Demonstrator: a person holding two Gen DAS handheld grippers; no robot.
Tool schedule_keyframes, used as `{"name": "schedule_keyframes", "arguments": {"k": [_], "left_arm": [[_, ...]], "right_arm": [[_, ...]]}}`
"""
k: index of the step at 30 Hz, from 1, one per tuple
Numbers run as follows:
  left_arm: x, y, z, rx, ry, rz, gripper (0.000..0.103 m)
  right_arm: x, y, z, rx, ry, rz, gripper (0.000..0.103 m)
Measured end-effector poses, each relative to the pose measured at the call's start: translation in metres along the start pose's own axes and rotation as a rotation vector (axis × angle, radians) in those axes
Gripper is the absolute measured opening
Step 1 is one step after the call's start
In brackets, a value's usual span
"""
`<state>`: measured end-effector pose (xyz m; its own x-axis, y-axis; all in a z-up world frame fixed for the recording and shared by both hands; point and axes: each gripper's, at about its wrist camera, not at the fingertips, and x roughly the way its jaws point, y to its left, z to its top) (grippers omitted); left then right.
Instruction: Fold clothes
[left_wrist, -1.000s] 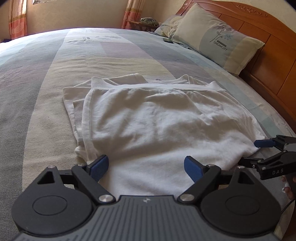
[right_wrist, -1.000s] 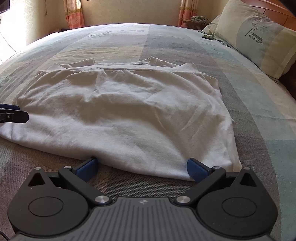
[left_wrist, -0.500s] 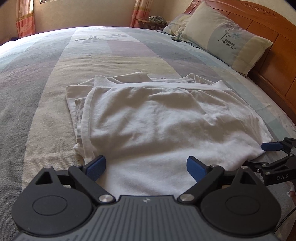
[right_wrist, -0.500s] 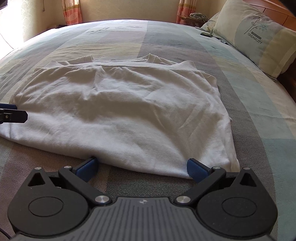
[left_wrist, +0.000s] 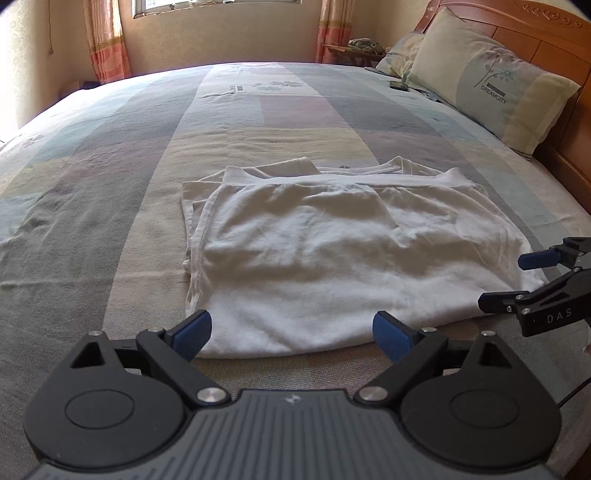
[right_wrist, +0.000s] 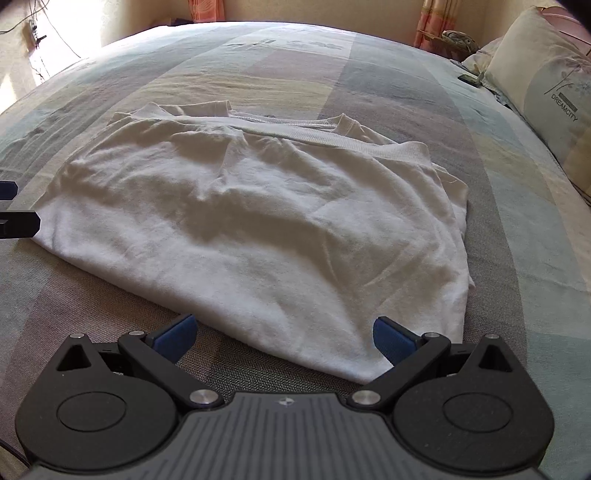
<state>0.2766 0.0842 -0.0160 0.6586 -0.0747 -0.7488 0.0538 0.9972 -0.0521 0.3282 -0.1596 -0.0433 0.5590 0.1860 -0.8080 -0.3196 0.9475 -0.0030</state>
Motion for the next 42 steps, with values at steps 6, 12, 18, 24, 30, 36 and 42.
{"name": "schedule_keyframes", "arguments": {"k": [6, 12, 18, 24, 30, 36, 42], "left_arm": [[-0.011, -0.028, -0.014, -0.085, 0.061, 0.066, 0.094], [-0.024, -0.033, -0.002, -0.076, 0.033, 0.138, 0.094], [-0.031, -0.014, 0.01, -0.11, -0.007, 0.141, 0.094], [0.002, 0.013, 0.042, -0.085, -0.064, 0.023, 0.094], [0.073, 0.028, 0.089, -0.042, -0.071, -0.163, 0.094], [0.143, 0.041, 0.099, -0.095, -0.043, -0.217, 0.094], [0.138, 0.047, 0.101, -0.143, -0.095, -0.157, 0.093]], "right_arm": [[-0.007, -0.033, 0.03, 0.0, -0.066, 0.124, 0.103], [0.016, -0.057, 0.058, 0.019, -0.073, 0.205, 0.103], [0.048, -0.066, 0.054, 0.04, 0.01, 0.203, 0.103], [0.05, -0.06, 0.051, 0.024, 0.003, 0.172, 0.103], [0.05, -0.059, 0.042, 0.102, -0.064, 0.139, 0.103], [0.056, -0.045, 0.045, 0.055, -0.047, 0.066, 0.103], [0.059, -0.043, 0.043, -0.005, -0.041, 0.056, 0.103]]}}
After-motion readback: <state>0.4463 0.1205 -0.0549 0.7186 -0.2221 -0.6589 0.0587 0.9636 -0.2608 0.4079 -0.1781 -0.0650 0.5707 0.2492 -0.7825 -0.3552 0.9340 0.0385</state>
